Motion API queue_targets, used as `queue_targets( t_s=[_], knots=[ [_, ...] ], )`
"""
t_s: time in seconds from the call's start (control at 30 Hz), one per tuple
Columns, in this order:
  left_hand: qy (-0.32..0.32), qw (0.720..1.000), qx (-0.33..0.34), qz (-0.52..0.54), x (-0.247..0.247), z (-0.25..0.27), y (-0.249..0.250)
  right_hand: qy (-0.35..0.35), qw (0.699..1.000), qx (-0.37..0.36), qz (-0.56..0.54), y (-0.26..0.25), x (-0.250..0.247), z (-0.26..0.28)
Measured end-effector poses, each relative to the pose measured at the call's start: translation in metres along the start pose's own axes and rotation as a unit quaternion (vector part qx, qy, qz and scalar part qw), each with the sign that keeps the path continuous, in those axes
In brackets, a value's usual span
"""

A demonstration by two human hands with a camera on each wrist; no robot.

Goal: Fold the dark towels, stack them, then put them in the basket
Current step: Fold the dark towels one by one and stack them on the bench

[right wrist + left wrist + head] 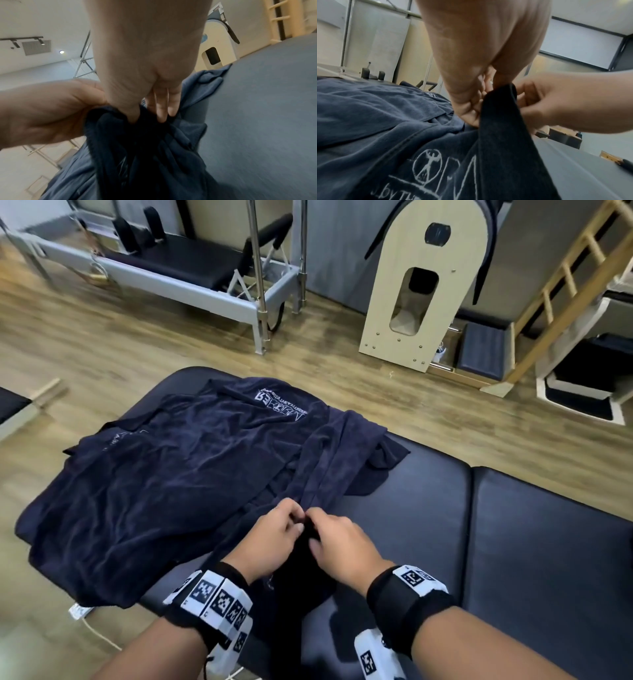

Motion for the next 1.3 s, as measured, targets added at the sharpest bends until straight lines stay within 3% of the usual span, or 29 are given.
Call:
queue_targets(
  t_s=[0.13, 0.27, 0.4, 0.47, 0.6, 0.7, 0.83, 0.93, 1.03, 1.13, 1.23, 1.3],
  knots=[
    [-0.053, 0.998, -0.031, 0.005, 0.008, 0.01, -0.009, 0.07, 0.998, -0.002, -0.008, 0.002, -0.026, -0.001],
    [-0.061, 0.984, -0.029, -0.167, 0.014, 0.011, -0.01, 0.075, 0.997, 0.014, -0.002, 0.015, -0.043, 0.007],
    [-0.088, 0.99, -0.052, -0.097, 0.01, 0.007, -0.001, 0.116, 0.985, 0.128, 0.006, 0.057, -0.059, 0.029],
    [-0.088, 0.993, -0.042, -0.063, 0.008, 0.003, 0.011, 0.125, 0.981, 0.152, 0.001, 0.07, -0.06, 0.039],
    [-0.099, 0.994, 0.037, -0.038, 0.017, 0.001, 0.052, 0.078, 0.996, 0.005, -0.033, 0.034, -0.055, 0.05],
    [-0.089, 0.99, 0.082, -0.07, 0.026, 0.004, 0.084, 0.054, 0.998, -0.022, -0.014, 0.013, -0.053, 0.053],
    [-0.044, 0.976, 0.084, -0.195, 0.027, 0.007, 0.096, 0.109, 0.991, 0.014, 0.076, 0.03, -0.076, 0.062],
    [-0.033, 0.955, 0.086, -0.283, 0.022, 0.012, 0.093, 0.134, 0.986, 0.066, 0.073, 0.055, -0.097, 0.078],
    [-0.004, 0.974, 0.072, -0.214, 0.005, 0.012, 0.096, 0.177, 0.972, 0.155, 0.023, 0.088, -0.114, 0.098],
    [0.016, 0.99, 0.091, -0.102, -0.002, 0.01, 0.113, 0.147, 0.967, 0.205, 0.03, 0.103, -0.115, 0.112],
    [-0.011, 0.986, 0.148, -0.08, 0.014, 0.017, 0.145, 0.131, 0.986, 0.1, 0.015, 0.073, -0.113, 0.103],
    [-0.029, 0.977, 0.182, -0.106, 0.028, 0.02, 0.16, 0.153, 0.985, 0.04, -0.075, 0.047, -0.113, 0.095]
  ],
)
Point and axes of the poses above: each hand's wrist, its own z-axis away from the middle knuckle, its own x-axis out of the palm, y = z × x, the point moved 6 cm from there along -z, towards the middle knuckle, and after that the axes turned 13 degrees about -x, right-handed, at the moved point
